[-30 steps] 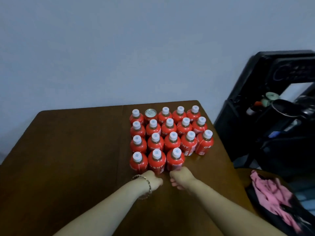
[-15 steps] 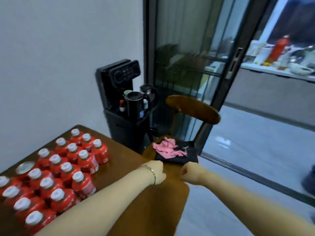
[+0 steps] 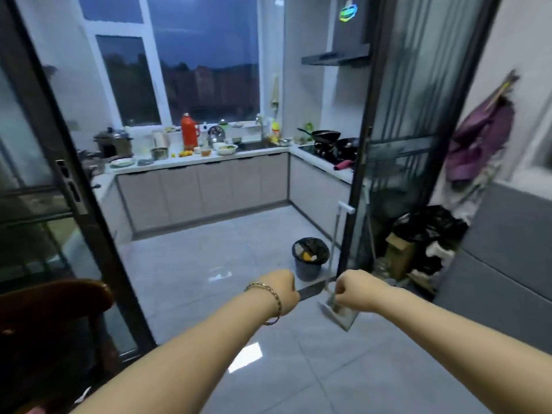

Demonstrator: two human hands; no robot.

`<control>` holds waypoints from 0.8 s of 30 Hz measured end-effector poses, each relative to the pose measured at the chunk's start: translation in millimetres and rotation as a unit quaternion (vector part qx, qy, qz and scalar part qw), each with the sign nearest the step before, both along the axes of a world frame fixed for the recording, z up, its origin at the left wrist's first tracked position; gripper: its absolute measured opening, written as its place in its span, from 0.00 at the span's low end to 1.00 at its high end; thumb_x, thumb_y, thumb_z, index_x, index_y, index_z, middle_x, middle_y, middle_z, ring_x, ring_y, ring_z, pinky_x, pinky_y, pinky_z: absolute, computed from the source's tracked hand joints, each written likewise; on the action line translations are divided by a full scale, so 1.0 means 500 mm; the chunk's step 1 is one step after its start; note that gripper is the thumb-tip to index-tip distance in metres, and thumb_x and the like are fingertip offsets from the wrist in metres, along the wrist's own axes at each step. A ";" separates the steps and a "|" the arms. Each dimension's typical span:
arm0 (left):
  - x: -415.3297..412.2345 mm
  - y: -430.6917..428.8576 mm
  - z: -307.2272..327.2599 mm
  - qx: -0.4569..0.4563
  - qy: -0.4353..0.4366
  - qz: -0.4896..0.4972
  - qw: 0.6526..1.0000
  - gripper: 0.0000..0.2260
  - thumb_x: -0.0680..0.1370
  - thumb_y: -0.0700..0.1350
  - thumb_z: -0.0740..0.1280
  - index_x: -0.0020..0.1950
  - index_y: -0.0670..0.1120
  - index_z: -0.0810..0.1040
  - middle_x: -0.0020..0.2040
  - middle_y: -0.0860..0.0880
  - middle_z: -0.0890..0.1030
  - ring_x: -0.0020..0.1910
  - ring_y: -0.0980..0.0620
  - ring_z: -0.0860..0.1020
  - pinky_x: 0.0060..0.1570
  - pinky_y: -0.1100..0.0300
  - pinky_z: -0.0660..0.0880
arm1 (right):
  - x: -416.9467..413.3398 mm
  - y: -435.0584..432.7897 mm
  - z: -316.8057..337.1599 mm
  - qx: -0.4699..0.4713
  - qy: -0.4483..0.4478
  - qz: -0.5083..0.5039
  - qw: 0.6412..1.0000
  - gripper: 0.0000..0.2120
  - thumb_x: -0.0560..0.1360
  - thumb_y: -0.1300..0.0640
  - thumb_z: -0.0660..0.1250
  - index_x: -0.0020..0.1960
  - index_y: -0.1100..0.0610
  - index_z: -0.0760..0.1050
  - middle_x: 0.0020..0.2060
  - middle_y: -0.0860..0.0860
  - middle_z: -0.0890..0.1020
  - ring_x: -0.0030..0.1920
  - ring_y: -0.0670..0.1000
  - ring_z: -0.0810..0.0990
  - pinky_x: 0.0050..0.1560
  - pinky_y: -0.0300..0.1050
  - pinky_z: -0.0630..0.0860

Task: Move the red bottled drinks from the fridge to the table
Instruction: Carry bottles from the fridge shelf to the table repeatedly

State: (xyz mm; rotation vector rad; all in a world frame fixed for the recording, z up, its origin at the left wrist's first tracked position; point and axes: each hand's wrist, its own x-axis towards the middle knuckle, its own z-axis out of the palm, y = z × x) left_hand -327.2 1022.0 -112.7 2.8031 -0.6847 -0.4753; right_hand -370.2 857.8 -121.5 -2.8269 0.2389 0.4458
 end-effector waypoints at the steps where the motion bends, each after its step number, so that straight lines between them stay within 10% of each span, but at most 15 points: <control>1: 0.017 -0.079 0.012 -0.005 -0.005 -0.023 1.000 0.12 0.78 0.45 0.59 0.56 0.42 0.77 0.55 0.42 0.79 0.54 0.43 0.78 0.50 0.55 0.73 | 0.004 -0.075 0.013 -0.004 -0.003 -0.019 1.000 0.11 0.73 0.58 0.61 0.32 0.57 0.72 0.38 0.55 0.77 0.38 0.54 0.74 0.34 0.43 0.68; 6: 0.104 -0.445 0.072 -0.028 -0.024 -0.112 0.993 0.09 0.77 0.46 0.59 0.50 0.44 0.76 0.51 0.44 0.79 0.51 0.44 0.78 0.54 0.51 0.76 | 0.030 -0.409 0.083 -0.022 -0.039 -0.102 0.994 0.10 0.73 0.57 0.63 0.47 0.61 0.80 0.48 0.58 0.83 0.46 0.56 0.80 0.41 0.46 0.73; 24: 0.378 -1.451 0.205 -0.073 -0.143 -0.401 0.902 0.11 0.77 0.47 0.59 0.55 0.46 0.77 0.56 0.45 0.79 0.54 0.44 0.78 0.52 0.55 0.74 | 0.164 -1.273 0.204 -0.139 -0.102 -0.410 0.895 0.12 0.75 0.58 0.60 0.54 0.58 0.78 0.55 0.55 0.81 0.55 0.57 0.79 0.48 0.43 0.72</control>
